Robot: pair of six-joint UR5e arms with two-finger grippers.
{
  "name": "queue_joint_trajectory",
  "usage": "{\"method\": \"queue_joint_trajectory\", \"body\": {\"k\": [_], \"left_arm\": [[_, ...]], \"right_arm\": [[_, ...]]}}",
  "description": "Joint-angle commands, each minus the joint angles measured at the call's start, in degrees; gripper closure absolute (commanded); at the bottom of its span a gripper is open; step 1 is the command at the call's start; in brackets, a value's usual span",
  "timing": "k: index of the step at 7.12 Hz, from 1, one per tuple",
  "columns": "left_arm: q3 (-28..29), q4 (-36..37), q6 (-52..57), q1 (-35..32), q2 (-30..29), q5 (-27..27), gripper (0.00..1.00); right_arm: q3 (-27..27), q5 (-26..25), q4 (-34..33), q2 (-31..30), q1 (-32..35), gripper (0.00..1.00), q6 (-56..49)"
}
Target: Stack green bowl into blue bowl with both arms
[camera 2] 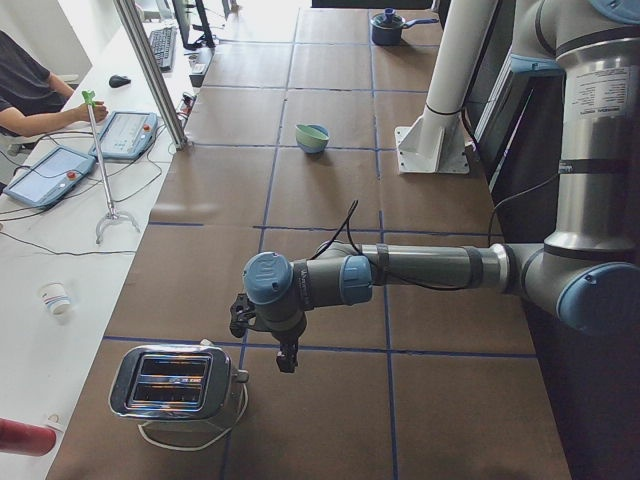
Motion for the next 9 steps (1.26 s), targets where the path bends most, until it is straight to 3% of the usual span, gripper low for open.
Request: {"method": "queue_joint_trajectory", "body": {"k": [1,9], "left_arm": [[0.2,-0.1,0.0,0.0,0.1,0.0,0.0],[0.7,-0.1,-0.1,0.0,0.1,0.0,0.0]], "right_arm": [[-1.1,-2.9,5.8,-0.9,0.2,0.0,0.7],[-1.8,-1.4,7.5,-0.6,0.2,0.0,5.1]]}}
